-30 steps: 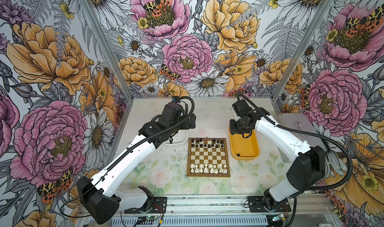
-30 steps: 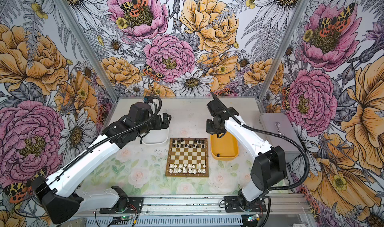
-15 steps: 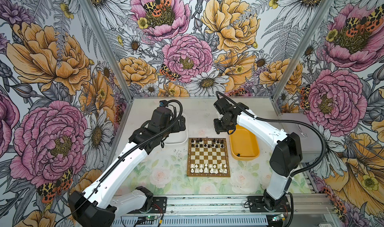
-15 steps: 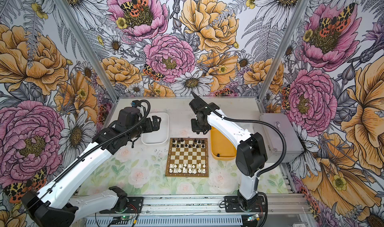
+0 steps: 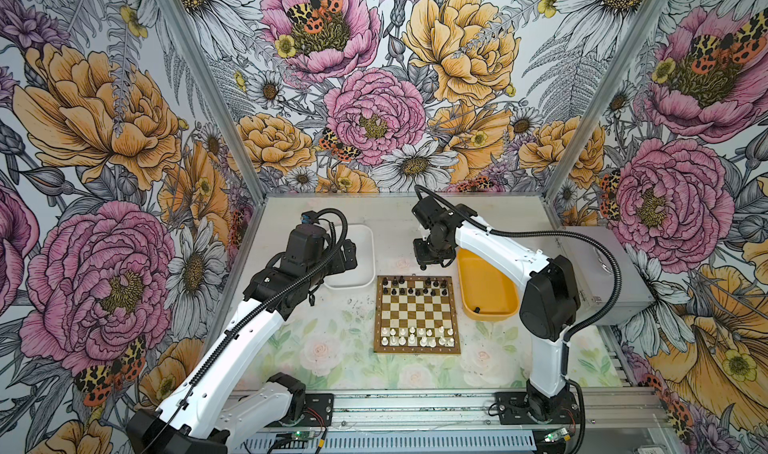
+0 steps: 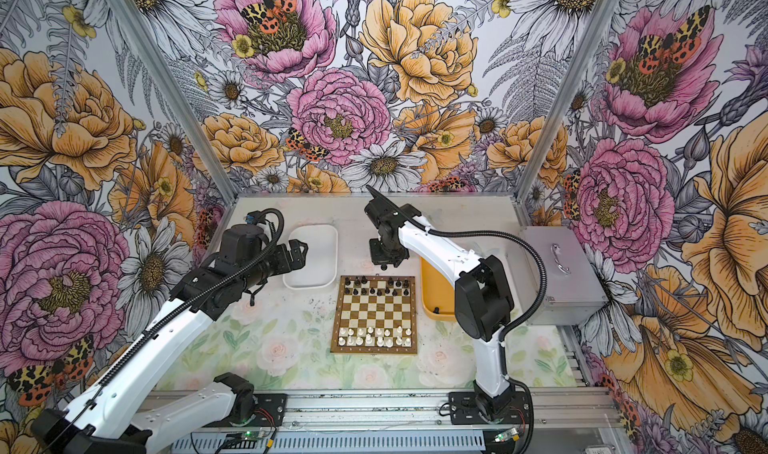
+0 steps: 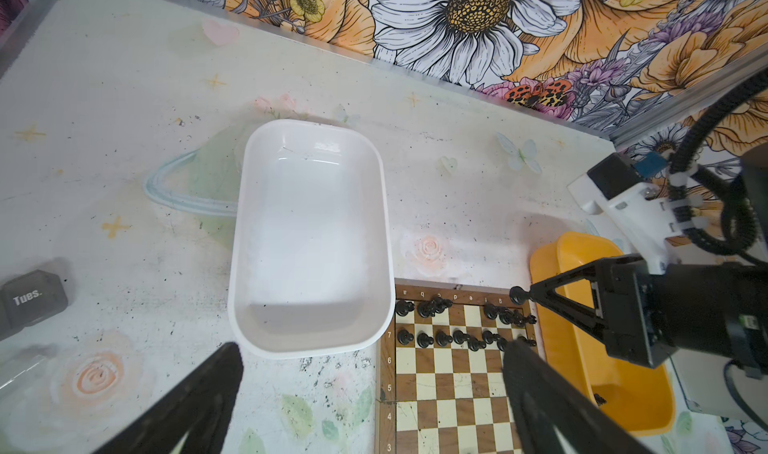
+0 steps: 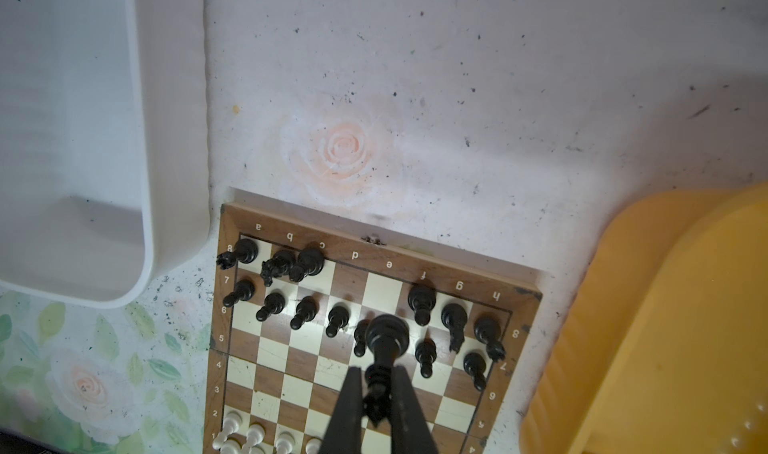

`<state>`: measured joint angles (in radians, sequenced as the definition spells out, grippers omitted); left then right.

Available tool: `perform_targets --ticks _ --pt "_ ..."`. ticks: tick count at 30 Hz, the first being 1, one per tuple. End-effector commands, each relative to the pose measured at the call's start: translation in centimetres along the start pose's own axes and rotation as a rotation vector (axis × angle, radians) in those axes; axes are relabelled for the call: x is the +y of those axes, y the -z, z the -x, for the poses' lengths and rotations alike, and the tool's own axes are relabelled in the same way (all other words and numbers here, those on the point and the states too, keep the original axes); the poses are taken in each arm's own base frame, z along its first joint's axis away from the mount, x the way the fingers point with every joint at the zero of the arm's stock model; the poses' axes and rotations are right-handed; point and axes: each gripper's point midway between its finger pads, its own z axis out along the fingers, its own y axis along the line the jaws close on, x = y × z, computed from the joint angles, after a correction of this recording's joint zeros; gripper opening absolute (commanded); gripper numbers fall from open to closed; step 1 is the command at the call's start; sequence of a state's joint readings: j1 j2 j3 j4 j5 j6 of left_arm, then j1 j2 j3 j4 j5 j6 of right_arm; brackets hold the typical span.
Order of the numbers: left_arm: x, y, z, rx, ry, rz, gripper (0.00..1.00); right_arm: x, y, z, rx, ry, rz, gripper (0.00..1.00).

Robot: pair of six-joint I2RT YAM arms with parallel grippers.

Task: Set up the chess pieces on the board
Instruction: 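Carry the black piece with the right gripper over the board's far ranks, then lower the black piece onto an empty far-rank square and open the right gripper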

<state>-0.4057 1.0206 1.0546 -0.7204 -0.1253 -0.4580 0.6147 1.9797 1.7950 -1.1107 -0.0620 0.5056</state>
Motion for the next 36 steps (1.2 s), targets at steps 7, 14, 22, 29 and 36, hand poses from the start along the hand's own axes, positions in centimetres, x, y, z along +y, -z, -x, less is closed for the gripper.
perform_targets --ticks 7,14,22,29,36 --pt "0.8 0.6 -0.4 0.013 0.025 -0.009 0.99 1.8 -1.7 -0.1 0.031 0.041 0.015 0.08" --pt "1.0 1.0 -0.2 0.007 0.028 -0.008 0.99 2.4 -3.0 -0.6 0.062 0.060 0.015 0.09" --pt "1.1 1.1 -0.2 0.004 0.035 -0.007 0.99 2.3 -4.7 -1.4 0.102 0.076 -0.001 0.09" --pt "1.1 1.1 -0.1 -0.001 0.038 -0.002 0.99 2.2 -5.6 -1.7 0.124 0.079 -0.008 0.09" --pt "1.1 1.0 0.1 0.001 0.035 0.002 0.99 2.3 -6.5 -1.7 0.139 0.080 -0.004 0.09"
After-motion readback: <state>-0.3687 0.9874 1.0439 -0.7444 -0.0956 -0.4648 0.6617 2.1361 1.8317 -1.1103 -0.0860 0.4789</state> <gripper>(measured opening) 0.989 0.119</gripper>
